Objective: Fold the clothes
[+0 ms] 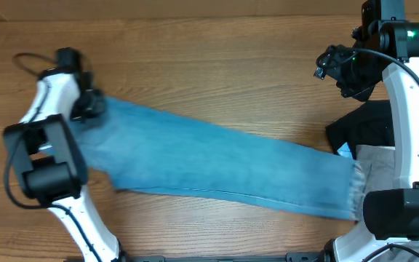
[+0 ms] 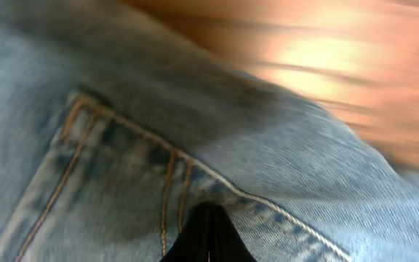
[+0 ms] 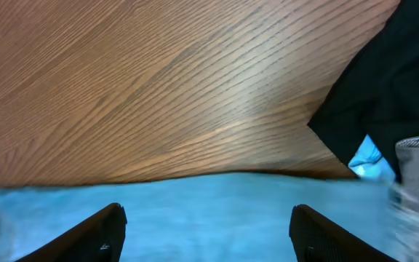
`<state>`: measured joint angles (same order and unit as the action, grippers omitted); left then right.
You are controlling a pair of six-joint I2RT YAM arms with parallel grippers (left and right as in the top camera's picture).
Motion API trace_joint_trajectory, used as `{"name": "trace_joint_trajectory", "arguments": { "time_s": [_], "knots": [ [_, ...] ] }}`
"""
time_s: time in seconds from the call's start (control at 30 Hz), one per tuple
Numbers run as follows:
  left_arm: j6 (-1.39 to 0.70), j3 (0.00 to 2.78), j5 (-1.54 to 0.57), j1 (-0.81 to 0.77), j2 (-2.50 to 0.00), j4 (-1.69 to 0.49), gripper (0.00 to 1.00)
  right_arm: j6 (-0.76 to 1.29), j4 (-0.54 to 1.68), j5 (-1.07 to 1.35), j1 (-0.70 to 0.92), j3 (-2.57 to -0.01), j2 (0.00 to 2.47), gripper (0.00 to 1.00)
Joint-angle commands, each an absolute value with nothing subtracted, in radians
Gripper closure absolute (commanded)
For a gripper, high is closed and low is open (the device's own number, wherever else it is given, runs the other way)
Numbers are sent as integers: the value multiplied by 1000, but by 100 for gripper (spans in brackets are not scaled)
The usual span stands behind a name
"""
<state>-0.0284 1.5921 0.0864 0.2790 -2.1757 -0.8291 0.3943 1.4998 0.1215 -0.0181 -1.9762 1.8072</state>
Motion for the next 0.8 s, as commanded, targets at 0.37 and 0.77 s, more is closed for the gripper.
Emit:
{"name": "trace_joint_trajectory", "arguments": {
  "time_s": [0.37,0.77],
  "knots": [
    [-21,1567,-279,678,-1935,-889,96,385,1382,111,18,-1549,1786,33],
    [30,1567,-232,324,-1508,-1083,88,298,812,163,73,-1048,1786,27]
  ]
}}
